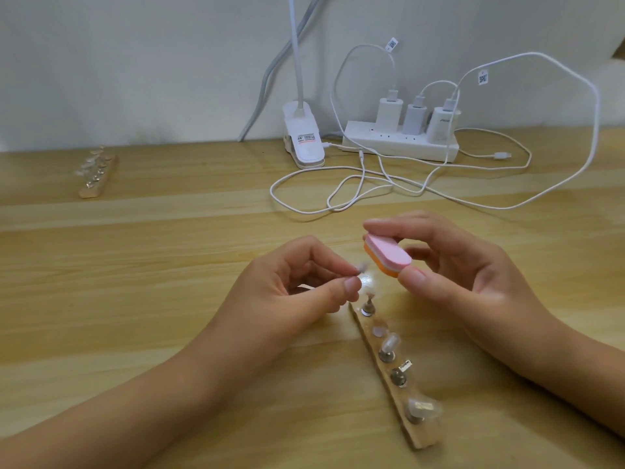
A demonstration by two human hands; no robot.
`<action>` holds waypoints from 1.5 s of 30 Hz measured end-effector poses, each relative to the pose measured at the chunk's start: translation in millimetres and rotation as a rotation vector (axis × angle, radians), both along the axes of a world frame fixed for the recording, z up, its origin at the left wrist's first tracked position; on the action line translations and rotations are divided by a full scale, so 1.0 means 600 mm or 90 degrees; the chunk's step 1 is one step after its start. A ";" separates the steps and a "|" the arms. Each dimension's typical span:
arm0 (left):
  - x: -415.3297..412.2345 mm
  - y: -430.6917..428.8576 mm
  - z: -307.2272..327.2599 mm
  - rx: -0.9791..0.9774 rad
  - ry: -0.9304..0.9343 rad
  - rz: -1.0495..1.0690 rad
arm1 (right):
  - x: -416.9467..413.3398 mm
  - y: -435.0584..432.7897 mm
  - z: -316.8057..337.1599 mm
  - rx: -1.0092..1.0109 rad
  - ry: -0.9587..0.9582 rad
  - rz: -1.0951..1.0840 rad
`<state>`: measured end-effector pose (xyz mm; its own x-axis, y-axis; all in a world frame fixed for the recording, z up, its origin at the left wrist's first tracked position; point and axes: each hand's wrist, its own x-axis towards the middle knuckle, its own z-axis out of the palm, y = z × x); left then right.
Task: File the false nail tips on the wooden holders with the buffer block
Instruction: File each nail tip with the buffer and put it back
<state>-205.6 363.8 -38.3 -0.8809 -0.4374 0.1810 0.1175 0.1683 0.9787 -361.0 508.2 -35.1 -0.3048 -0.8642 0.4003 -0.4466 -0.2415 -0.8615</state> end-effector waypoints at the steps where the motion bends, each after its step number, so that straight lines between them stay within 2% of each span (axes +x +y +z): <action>1: 0.000 0.000 -0.001 -0.017 0.003 0.005 | 0.002 0.000 -0.001 0.000 0.009 0.009; 5: -0.001 0.000 -0.007 -0.068 0.009 0.044 | 0.005 -0.005 -0.006 0.013 0.001 -0.008; 11: 0.001 0.003 -0.004 -0.071 0.020 0.055 | 0.011 -0.001 -0.001 -0.016 -0.006 0.004; 15: 0.003 0.004 -0.005 -0.076 0.031 0.069 | 0.008 -0.007 0.002 0.012 -0.085 -0.004; 20: 0.006 0.010 -0.007 -0.150 0.058 0.071 | 0.012 0.000 0.009 -0.023 -0.085 0.026; 24: 0.007 0.012 -0.009 -0.215 0.078 0.070 | 0.008 -0.003 0.005 0.025 -0.093 0.023; 27: 0.007 0.012 -0.009 -0.202 0.074 0.075 | 0.010 0.000 0.005 -0.011 -0.082 0.038; 31: 0.007 0.013 -0.010 -0.212 0.085 0.062 | 0.009 -0.004 0.002 0.039 -0.098 0.036; 35: 0.007 0.013 -0.010 -0.181 0.079 0.061 | 0.013 -0.002 0.005 -0.020 -0.068 0.043; 39: 0.007 0.013 -0.010 -0.180 0.083 0.062 | 0.008 -0.002 0.004 0.028 -0.097 0.015; 42: 0.006 0.013 -0.009 -0.169 0.086 0.061 | 0.013 0.000 0.008 -0.019 -0.080 0.046; 45: 0.006 0.013 -0.010 -0.178 0.088 0.060 | 0.011 -0.004 0.008 0.034 -0.102 0.040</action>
